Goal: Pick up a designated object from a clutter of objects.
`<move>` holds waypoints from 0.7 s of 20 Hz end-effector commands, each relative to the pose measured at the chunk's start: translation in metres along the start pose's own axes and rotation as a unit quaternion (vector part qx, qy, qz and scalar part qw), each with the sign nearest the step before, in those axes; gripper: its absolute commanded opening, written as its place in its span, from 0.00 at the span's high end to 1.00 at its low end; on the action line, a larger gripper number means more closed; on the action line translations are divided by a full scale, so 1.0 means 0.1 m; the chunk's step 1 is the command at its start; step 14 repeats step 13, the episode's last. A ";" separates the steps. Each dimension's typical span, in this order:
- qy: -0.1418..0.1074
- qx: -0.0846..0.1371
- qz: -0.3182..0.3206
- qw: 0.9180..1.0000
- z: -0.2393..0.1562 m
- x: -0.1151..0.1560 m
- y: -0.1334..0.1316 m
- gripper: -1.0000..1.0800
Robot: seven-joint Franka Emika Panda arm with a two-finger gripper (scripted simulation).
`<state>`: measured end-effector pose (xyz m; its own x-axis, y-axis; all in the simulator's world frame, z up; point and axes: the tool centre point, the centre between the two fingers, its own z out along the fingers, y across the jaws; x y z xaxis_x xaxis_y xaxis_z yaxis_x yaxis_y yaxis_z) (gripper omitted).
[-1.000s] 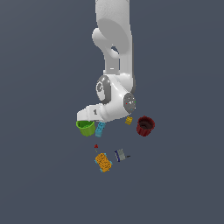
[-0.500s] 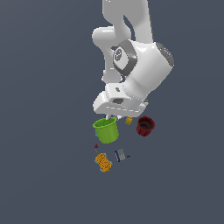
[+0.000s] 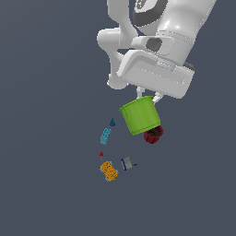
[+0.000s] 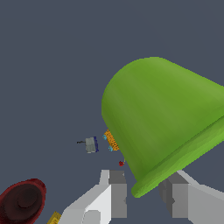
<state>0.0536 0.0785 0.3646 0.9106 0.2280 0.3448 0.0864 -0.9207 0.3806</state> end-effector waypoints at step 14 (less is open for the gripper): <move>0.091 0.014 0.042 0.995 -0.75 0.23 0.02 1.00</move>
